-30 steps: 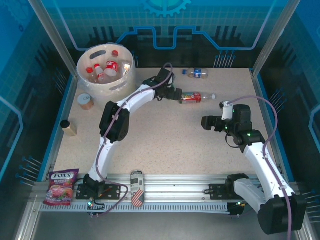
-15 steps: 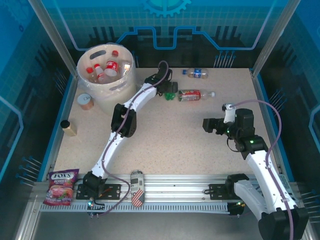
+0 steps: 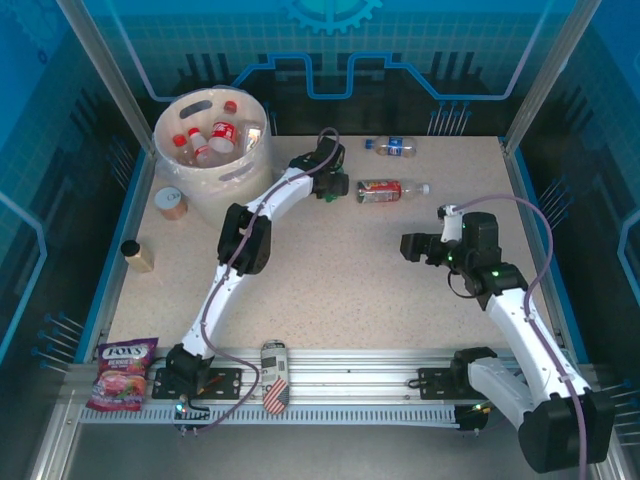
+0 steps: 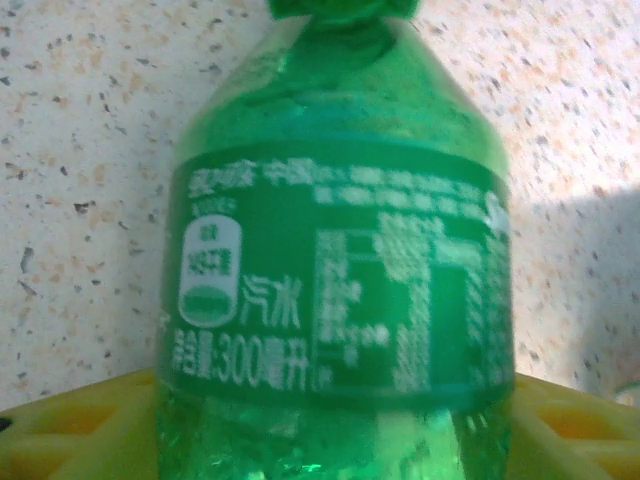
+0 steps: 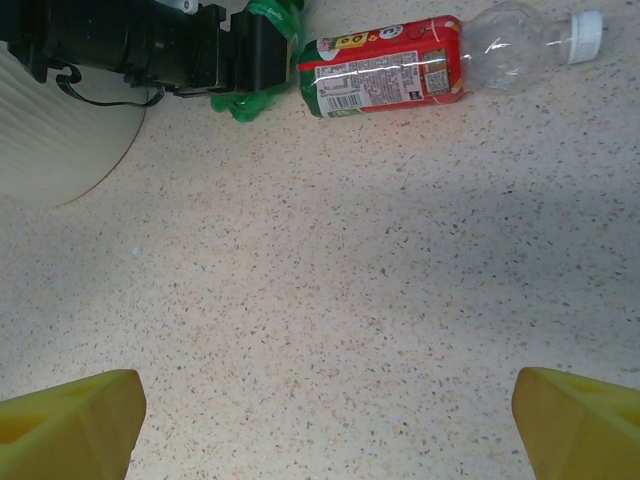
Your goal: Put the plastic bottles in the bin
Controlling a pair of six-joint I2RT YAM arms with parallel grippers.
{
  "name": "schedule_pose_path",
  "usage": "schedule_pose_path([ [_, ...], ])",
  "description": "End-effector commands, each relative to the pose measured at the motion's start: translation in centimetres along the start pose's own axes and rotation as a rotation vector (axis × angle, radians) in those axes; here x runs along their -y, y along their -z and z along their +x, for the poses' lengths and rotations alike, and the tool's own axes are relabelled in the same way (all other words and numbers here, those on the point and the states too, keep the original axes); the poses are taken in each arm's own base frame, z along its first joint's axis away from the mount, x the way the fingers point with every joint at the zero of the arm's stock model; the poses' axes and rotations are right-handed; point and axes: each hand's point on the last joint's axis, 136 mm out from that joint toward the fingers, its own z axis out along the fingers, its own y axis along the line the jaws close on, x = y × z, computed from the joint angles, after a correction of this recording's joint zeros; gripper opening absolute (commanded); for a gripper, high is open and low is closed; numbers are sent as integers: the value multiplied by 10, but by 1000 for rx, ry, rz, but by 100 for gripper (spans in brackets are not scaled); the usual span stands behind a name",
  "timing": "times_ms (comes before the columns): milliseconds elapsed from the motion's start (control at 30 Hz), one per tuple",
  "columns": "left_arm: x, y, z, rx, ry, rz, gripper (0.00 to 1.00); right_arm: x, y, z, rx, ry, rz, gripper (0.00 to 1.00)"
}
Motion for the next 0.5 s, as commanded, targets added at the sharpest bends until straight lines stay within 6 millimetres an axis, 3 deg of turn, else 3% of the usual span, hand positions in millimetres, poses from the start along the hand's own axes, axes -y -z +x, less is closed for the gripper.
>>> schedule_pose_path([
  [0, 31, 53, -19, 60, -105, 50, 61, -12, -1, -11, 29, 13, -39, 95],
  [167, 62, 101, -27, 110, -209, 105, 57, -11, -2, -10, 24, 23, -33, 96],
  [300, 90, 160, -39, 166, -254, 204, 49, -9, -2, -10, 21, 35, -17, 96],
  [467, 90, 246, -59, 251, -275, 244, 41, -9, 1, -11, 28, 42, -15, 97],
])
